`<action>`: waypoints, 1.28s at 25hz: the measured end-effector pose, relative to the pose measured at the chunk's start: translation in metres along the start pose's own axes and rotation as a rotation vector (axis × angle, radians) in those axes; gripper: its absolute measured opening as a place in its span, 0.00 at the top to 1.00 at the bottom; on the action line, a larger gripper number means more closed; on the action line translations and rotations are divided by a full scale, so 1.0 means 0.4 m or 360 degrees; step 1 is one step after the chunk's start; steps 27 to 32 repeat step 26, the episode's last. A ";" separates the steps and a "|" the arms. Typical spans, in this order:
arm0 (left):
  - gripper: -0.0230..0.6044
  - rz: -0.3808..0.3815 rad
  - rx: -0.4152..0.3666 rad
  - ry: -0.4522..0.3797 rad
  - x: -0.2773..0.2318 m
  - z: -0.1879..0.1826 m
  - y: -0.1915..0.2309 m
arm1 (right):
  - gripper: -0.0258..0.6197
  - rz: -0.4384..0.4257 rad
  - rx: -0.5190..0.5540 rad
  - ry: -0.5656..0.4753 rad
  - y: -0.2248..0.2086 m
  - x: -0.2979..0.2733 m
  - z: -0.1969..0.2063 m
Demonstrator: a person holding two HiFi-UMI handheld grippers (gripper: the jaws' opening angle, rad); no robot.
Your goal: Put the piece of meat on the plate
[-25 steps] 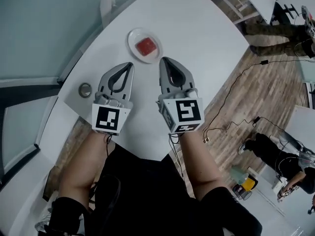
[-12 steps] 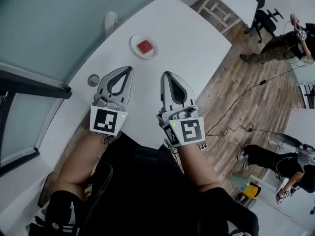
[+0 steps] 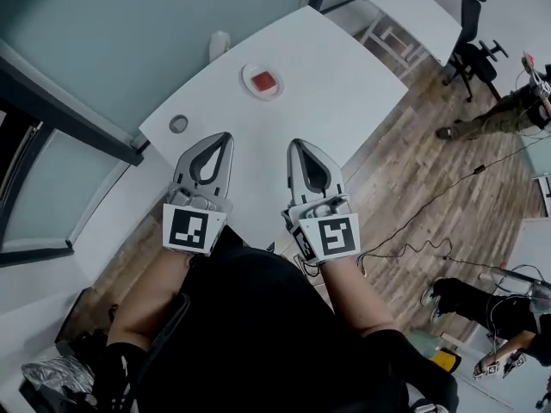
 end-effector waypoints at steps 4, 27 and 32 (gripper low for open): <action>0.98 0.0005 -0.0023 0.0023 0.029 -0.006 -0.071 | 0.96 -0.0003 -0.0006 -0.0008 0.010 0.063 -0.008; 0.98 0.0044 0.0005 0.0007 0.031 -0.007 -0.162 | 0.96 -0.0008 0.0028 -0.0037 0.024 0.117 0.014; 0.98 0.0044 0.0005 0.0007 0.031 -0.007 -0.162 | 0.96 -0.0008 0.0028 -0.0037 0.024 0.117 0.014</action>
Point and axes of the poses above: the fingertips, and each gripper's own axes: x backward along the fingers, y to its left, z out of its underside, the point moved 6 cm from there along x, backward along the fingers, and after that the axes turned 6 degrees about y, right-handed, at the moved point
